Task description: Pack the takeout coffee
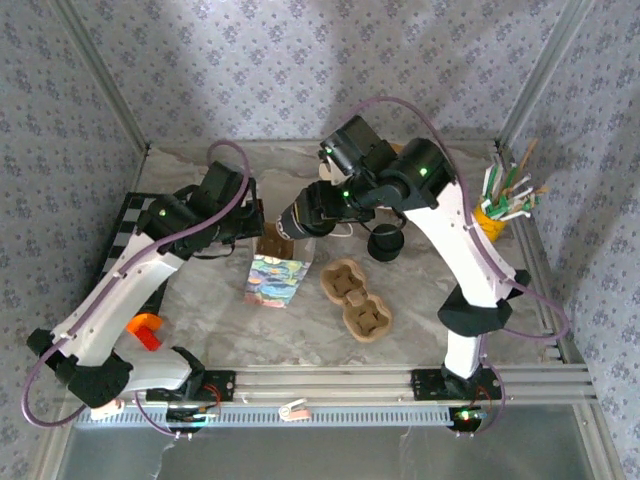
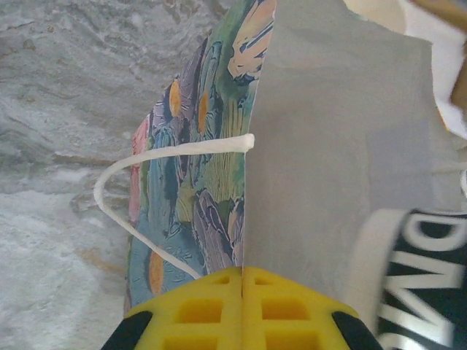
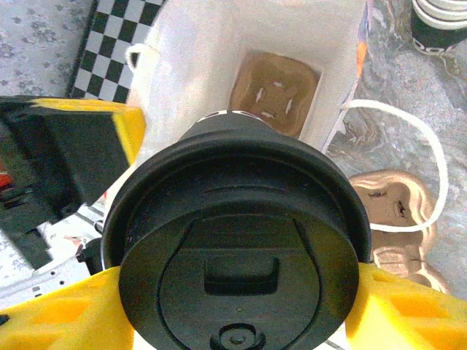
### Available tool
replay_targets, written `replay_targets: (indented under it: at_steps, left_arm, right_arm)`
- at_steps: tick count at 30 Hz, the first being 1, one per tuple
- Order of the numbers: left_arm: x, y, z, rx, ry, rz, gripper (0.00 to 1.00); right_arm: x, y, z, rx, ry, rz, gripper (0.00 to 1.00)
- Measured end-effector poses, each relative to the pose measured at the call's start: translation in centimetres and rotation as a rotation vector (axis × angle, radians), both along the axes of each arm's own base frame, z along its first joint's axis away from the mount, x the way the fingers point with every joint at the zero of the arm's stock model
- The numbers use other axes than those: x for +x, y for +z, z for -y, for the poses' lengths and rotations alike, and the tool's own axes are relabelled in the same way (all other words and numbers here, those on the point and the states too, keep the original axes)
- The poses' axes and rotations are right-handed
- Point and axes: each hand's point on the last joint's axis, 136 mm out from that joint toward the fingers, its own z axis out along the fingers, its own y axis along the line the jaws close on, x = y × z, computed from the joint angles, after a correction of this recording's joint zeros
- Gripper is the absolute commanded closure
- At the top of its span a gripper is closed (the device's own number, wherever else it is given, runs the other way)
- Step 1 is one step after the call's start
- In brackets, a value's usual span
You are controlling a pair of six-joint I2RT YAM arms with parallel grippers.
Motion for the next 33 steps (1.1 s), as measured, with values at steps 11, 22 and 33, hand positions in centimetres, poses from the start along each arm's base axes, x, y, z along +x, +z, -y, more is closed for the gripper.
replay_targets:
  at_steps: [11, 22, 33]
  left_arm:
    - [-0.7, -1.0, 2.0, -0.199, 0.049, -0.005, 1.00]
    - [-0.8, -1.6, 3.5, -0.382, 0.096, -0.007, 1.00]
    - [-1.5, -1.2, 3.4, -0.521, 0.131, -0.002, 1.00]
  right_arm:
    - [0.6, -3.9, -1.0, -0.100, -0.020, -0.095, 0.37]
    - [1.0, -5.3, -1.7, -0.138, -0.023, -0.107, 0.37]
    - [1.6, -7.5, -2.7, -0.193, -0.019, -0.129, 0.37]
